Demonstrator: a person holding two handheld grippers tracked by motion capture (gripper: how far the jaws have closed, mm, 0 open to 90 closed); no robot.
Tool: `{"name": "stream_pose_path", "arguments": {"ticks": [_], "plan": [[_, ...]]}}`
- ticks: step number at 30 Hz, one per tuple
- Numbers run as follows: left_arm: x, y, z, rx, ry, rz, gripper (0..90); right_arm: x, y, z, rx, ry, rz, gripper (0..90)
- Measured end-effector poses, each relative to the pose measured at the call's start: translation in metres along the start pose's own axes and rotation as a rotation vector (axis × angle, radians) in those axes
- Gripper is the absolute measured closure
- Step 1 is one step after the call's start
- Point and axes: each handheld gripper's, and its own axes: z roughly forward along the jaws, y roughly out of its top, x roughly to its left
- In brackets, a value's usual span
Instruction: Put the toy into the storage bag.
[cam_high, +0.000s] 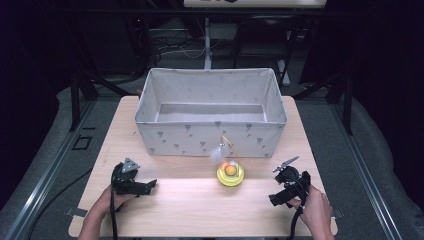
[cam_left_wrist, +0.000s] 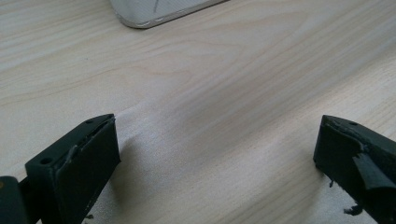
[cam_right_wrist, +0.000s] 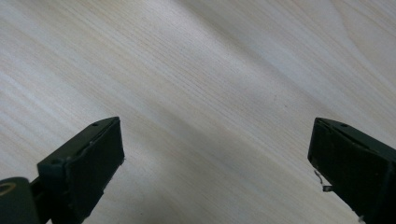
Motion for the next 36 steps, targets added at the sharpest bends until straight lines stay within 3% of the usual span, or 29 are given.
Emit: {"name": "stream_pose_path", "arguments": {"ticks": [16, 23, 36], "plan": [[0.0, 0.0, 0.0, 0.002, 0.0, 0.001, 0.1, 0.008, 0.01, -0.005, 0.037, -0.01, -0.048, 3.1], [0.0, 0.0, 0.0, 0.002, 0.0, 0.002, 0.1, 0.012, 0.016, -0.011, 0.027, 0.001, -0.059, 2.7], [0.0, 0.0, 0.0, 0.002, 0.0, 0.002, 0.2, 0.027, 0.037, -0.017, 0.035, 0.019, -0.131, 1.4]]}}
